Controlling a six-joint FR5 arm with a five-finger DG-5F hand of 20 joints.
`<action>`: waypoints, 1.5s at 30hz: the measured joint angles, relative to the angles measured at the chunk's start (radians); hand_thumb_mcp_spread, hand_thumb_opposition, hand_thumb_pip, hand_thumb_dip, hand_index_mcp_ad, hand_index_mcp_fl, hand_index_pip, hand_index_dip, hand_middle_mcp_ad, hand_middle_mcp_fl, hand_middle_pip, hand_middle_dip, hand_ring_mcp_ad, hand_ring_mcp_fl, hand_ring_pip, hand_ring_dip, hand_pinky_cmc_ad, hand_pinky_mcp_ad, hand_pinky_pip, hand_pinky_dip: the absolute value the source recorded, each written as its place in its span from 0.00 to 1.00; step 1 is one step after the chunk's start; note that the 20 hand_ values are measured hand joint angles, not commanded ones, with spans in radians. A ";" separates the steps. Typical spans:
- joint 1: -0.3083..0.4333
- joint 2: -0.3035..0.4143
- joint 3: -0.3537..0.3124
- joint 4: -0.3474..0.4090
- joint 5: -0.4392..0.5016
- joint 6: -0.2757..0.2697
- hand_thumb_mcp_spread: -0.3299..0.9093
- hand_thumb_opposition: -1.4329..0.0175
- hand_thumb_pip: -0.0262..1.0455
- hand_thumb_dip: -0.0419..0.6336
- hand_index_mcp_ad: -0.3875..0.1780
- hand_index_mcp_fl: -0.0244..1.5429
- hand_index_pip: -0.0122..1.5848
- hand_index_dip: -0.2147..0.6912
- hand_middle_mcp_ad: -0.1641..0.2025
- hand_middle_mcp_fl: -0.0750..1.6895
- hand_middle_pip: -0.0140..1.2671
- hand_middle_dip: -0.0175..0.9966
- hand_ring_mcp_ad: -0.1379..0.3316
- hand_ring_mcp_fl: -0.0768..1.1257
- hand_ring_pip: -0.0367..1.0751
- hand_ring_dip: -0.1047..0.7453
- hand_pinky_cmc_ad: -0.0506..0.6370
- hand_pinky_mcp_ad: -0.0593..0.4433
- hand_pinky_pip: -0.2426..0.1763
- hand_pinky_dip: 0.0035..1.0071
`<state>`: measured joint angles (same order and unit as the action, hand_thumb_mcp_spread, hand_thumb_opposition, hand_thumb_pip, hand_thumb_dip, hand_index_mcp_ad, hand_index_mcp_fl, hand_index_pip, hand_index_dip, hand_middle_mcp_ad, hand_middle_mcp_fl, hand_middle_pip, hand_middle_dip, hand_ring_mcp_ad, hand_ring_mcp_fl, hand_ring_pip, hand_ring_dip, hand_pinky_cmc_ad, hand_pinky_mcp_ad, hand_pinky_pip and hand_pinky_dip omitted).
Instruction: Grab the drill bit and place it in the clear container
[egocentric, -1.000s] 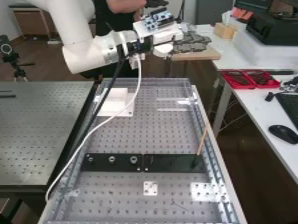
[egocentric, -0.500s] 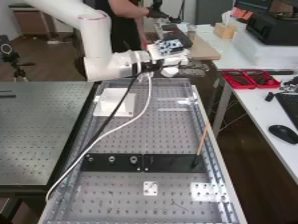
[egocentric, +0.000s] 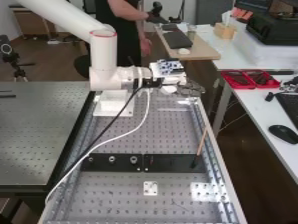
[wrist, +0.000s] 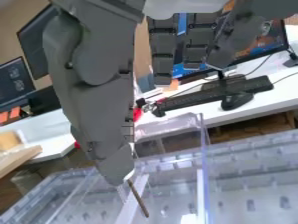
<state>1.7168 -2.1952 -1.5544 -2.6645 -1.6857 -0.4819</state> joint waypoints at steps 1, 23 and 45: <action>0.000 -0.002 0.000 0.000 0.002 0.001 0.81 0.28 0.42 0.39 0.36 0.70 0.47 0.53 0.70 0.18 0.12 0.20 0.58 0.13 0.12 0.20 0.57 0.38 0.44 0.19; -0.012 0.021 0.019 -0.060 -0.030 0.013 0.57 0.46 0.62 0.39 0.42 0.13 0.21 0.45 0.69 0.08 0.11 0.21 0.62 0.06 0.12 0.20 0.56 0.38 0.43 0.33; -0.157 0.403 -0.199 -0.094 0.012 -0.016 0.55 0.48 0.59 0.39 0.46 0.16 0.09 0.52 0.69 0.07 0.11 0.21 0.65 0.06 0.11 0.20 0.53 0.38 0.39 0.41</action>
<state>1.5596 -1.7919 -1.7535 -2.7585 -1.6738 -0.4976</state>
